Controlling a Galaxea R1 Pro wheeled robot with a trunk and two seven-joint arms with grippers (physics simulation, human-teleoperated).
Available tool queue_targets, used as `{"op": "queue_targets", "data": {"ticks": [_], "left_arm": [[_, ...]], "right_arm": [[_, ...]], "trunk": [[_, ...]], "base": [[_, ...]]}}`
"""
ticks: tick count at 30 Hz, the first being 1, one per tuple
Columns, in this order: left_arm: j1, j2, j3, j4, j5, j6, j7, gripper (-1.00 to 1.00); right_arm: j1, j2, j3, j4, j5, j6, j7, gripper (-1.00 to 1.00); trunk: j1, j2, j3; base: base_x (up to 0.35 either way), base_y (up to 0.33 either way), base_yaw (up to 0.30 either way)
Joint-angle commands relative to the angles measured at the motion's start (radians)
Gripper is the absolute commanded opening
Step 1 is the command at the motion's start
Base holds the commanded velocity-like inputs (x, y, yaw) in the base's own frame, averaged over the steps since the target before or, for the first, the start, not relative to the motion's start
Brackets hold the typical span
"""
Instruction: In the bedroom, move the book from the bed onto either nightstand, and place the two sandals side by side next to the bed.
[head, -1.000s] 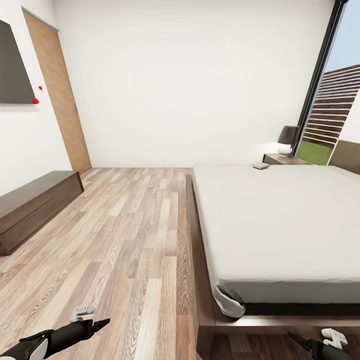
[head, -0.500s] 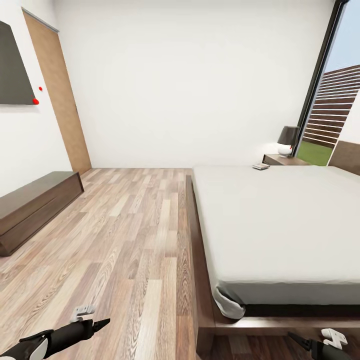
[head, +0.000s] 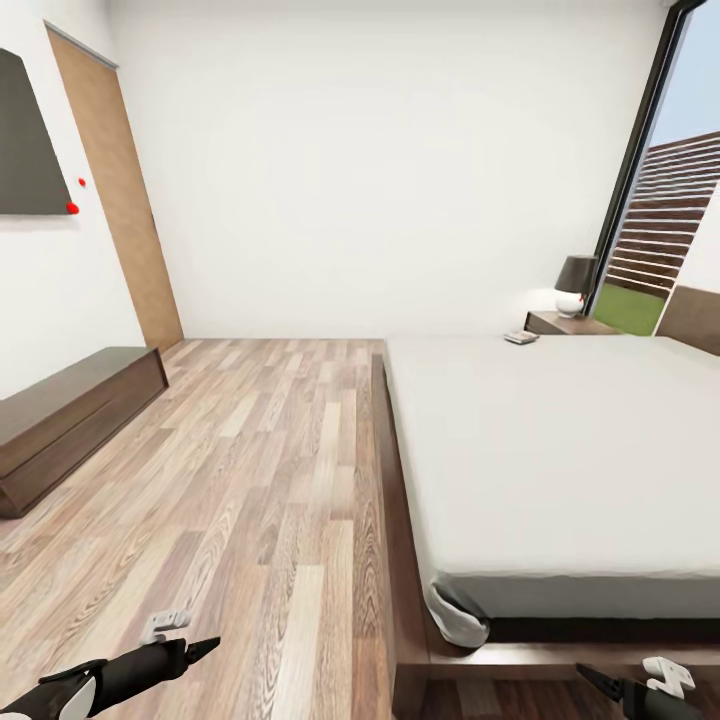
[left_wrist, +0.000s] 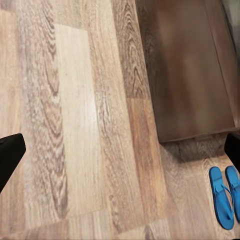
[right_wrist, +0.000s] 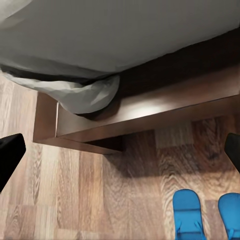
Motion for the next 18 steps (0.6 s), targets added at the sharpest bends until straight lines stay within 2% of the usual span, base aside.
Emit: {"op": "queue_targets", "data": {"ticks": [1, 18], "left_arm": [[0.0, 0.0, 0.0, 0.0, 0.005, 0.005, -0.004, 1.0], [0.0, -0.013, 0.0, 0.0, 0.004, 0.005, -0.004, 1.0]], "right_arm": [[-0.001, 0.0, -0.003, 0.001, 0.001, 0.0, 0.003, 1.0], [-0.001, 0.0, -0.003, 0.001, 0.001, 0.0, 0.003, 1.0]], "trunk": [[-0.004, 0.007, 0.002], [-0.069, 0.126, 0.055]], "base": [[0.0, 0.0, 0.0], [0.0, 0.0, 0.0]]}}
